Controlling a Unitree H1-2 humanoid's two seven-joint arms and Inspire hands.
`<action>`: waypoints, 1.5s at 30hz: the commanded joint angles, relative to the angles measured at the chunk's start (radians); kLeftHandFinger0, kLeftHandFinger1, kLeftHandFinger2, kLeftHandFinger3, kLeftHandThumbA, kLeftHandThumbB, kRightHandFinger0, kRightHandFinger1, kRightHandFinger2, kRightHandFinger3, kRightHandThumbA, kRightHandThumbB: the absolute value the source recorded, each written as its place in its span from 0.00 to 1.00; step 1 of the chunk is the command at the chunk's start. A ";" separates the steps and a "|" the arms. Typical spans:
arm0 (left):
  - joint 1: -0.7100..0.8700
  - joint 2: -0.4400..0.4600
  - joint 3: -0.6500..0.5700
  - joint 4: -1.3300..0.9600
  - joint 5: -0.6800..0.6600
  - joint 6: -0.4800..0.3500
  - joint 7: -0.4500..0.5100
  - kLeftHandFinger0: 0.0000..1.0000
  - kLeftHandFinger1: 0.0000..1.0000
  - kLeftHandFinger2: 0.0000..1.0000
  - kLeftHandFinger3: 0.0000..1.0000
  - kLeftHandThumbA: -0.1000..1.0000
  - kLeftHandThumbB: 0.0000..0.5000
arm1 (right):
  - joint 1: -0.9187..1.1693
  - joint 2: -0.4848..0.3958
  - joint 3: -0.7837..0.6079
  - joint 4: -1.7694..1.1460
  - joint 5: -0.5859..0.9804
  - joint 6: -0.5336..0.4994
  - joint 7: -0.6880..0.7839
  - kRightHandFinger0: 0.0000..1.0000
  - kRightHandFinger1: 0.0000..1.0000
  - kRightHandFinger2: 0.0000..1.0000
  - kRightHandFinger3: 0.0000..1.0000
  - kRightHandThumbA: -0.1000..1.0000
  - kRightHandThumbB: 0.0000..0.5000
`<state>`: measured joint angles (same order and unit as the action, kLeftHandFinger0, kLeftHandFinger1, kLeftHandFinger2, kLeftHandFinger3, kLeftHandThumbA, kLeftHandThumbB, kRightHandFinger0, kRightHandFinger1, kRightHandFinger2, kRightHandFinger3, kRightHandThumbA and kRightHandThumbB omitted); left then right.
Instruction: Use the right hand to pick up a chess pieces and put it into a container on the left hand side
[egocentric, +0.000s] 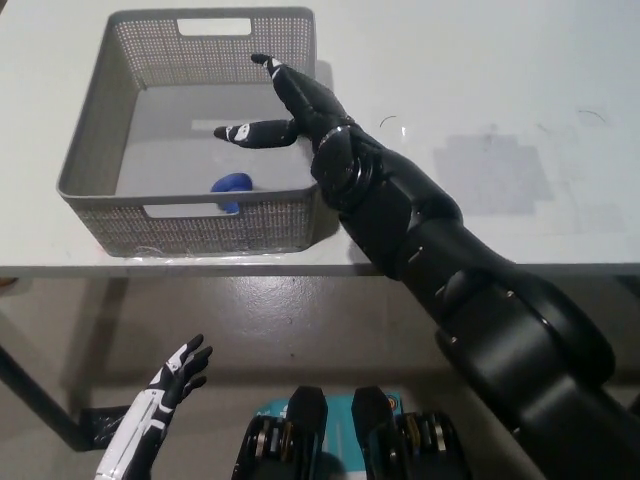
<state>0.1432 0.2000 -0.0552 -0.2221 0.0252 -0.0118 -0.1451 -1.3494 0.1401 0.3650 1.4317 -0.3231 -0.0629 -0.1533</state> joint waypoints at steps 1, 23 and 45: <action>-0.017 0.018 -0.008 -0.020 0.017 -0.011 -0.016 1.00 1.00 1.00 1.00 1.00 0.44 | -0.098 -0.037 -0.032 -0.038 0.021 -0.046 0.030 1.00 1.00 1.00 1.00 1.00 0.88; 0.013 0.016 0.001 -0.005 0.012 -0.025 -0.017 1.00 1.00 1.00 1.00 1.00 0.44 | 0.360 -0.320 -0.368 -1.297 0.239 0.015 0.160 1.00 1.00 1.00 1.00 1.00 0.79; 0.012 -0.007 0.023 0.032 -0.002 -0.026 -0.001 1.00 1.00 1.00 1.00 1.00 0.61 | 1.304 -0.261 -0.372 -1.459 0.339 -0.295 0.142 1.00 1.00 1.00 1.00 1.00 0.67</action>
<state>0.1528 0.1944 -0.0465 -0.1703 0.0396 -0.0035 -0.1533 -0.1138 -0.1304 0.0115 0.0466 -0.1116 -0.1718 -0.0433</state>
